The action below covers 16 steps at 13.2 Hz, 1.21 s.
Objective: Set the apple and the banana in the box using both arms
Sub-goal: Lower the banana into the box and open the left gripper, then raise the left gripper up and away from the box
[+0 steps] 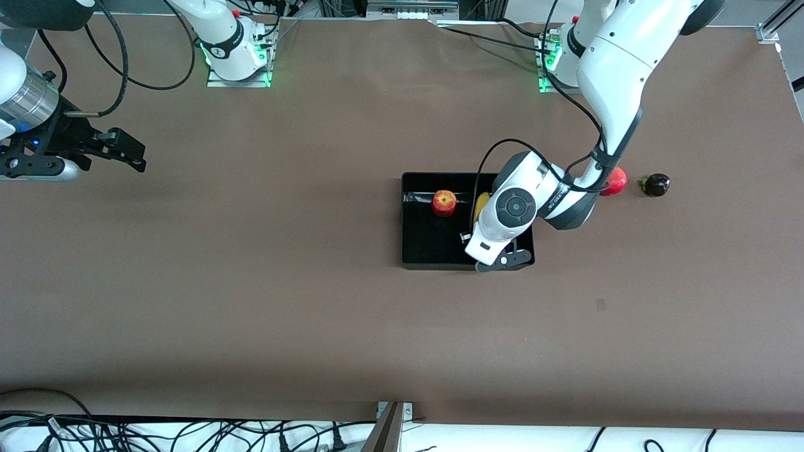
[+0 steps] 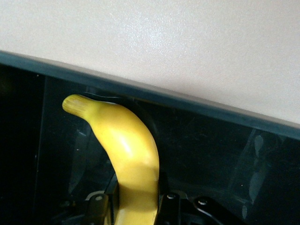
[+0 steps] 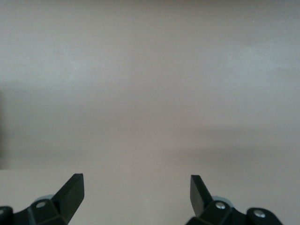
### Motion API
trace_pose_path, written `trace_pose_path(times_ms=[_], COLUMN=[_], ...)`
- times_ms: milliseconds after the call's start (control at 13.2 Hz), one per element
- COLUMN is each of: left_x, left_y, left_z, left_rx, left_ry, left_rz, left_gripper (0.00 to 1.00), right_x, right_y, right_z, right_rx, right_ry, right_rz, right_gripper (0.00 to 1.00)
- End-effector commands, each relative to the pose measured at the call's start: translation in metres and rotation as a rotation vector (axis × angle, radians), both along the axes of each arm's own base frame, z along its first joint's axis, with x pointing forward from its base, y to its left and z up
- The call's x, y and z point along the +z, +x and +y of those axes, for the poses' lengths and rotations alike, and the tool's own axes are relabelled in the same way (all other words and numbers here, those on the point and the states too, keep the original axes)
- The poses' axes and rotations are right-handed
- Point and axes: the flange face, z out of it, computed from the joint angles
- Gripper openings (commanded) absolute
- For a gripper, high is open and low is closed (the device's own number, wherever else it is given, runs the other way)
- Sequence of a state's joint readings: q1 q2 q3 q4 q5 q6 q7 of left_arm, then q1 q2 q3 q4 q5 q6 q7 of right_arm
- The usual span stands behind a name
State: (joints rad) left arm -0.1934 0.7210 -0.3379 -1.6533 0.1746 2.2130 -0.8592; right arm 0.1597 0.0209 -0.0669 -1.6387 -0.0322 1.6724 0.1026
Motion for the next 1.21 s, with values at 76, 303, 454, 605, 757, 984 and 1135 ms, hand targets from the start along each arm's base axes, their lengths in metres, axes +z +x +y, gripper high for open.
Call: trace_pose_path(times_ms=[76, 303, 454, 605, 757, 984, 1135], left_x=[-0.003, 0.004, 0.041, 0.113, 0.183, 0.274, 0.325], left_y=[0.000, 0.000, -0.002, -0.002, -0.002, -0.010, -0.022], left_z=[0.001, 0.002, 0.017, 0.042, 0.072, 0.126, 0.168], left_rx=[-0.007, 0.014, 0.029, 0.055, 0.126, 0.147, 0.137], left_ry=[0.001, 0.016, 0.070, 0.115, 0.091, 0.050, 0.055], left_rz=[-0.014, -0.004, 0.051, 0.058, 0.048, 0.002, -0.030], left_gripper=[0.63, 1.00, 1.00, 1.00, 1.00, 1.00, 1.00], right_x=[0.004, 0.004, 0.004, 0.004, 0.004, 0.004, 0.004], right_y=[0.002, 0.002, 0.002, 0.002, 0.002, 0.002, 0.002], right_z=[0.001, 0.001, 0.001, 0.001, 0.001, 0.001, 0.001], right_rx=[0.003, 0.003, 0.003, 0.003, 0.003, 0.003, 0.003], right_ry=[-0.007, -0.007, -0.007, -0.007, -0.007, -0.007, -0.007], right_rz=[-0.008, -0.008, -0.008, -0.008, -0.008, -0.008, -0.008], right_gripper=[1.00, 1.00, 1.00, 1.00, 1.00, 1.00, 1.00])
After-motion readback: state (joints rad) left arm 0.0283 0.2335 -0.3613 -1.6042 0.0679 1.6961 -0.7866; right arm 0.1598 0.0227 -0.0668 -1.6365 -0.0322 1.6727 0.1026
